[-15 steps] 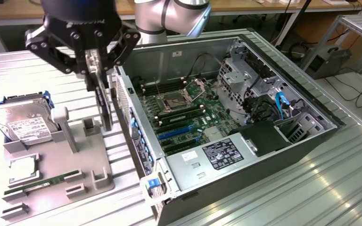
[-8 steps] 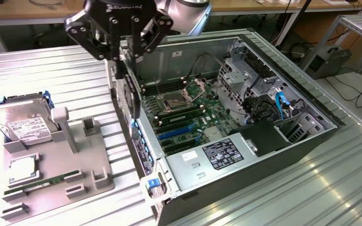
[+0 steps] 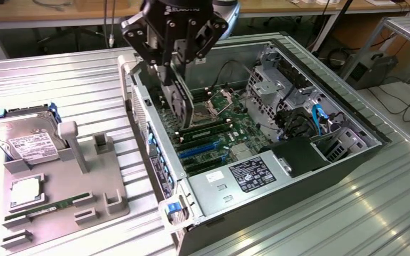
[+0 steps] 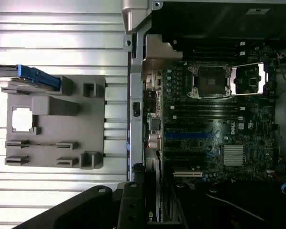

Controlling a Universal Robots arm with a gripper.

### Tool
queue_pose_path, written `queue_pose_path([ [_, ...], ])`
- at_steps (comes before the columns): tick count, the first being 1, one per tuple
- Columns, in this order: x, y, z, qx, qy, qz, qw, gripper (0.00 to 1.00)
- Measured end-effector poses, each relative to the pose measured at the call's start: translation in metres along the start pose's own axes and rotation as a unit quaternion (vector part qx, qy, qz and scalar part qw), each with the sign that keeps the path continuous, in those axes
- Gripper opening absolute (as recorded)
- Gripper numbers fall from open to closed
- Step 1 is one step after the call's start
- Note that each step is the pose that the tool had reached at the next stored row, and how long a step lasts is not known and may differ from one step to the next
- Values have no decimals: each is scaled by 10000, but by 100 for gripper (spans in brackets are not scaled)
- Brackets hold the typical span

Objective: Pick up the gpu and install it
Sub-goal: 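Pick up the gpu and move the gpu toward the slot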

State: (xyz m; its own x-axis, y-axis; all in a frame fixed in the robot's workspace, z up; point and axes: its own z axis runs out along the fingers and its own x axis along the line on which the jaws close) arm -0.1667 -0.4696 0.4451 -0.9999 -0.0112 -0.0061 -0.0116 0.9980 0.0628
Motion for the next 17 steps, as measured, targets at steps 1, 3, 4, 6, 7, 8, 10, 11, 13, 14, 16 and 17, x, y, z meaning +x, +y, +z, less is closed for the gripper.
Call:
queue_pose_path([
  [1, -49, -1, 17, 6, 1, -1, 10000, 26],
  [3, -139, -4, 49, 19, 3, -2, 10000, 26],
  [4, -186, -6, 67, 27, 3, -1, 10000, 26],
  [6, -287, -5, 108, 43, 4, -2, 10000, 26],
  [7, -440, 2, 171, 63, 6, -2, 10000, 26],
  [8, -495, 10, 193, 66, 7, -2, 10000, 26],
  [10, -590, 27, 233, 68, 8, -1, 10000, 26],
  [11, -634, 38, 252, 68, 9, -1, 10000, 26],
  [13, -726, 59, 290, 68, 11, -1, 10000, 26],
  [14, -777, 72, 312, 67, 12, -1, 10000, 26],
  [16, -864, 92, 348, 68, 14, -1, 10000, 26],
  [17, -912, 102, 369, 68, 16, -1, 10000, 26],
])
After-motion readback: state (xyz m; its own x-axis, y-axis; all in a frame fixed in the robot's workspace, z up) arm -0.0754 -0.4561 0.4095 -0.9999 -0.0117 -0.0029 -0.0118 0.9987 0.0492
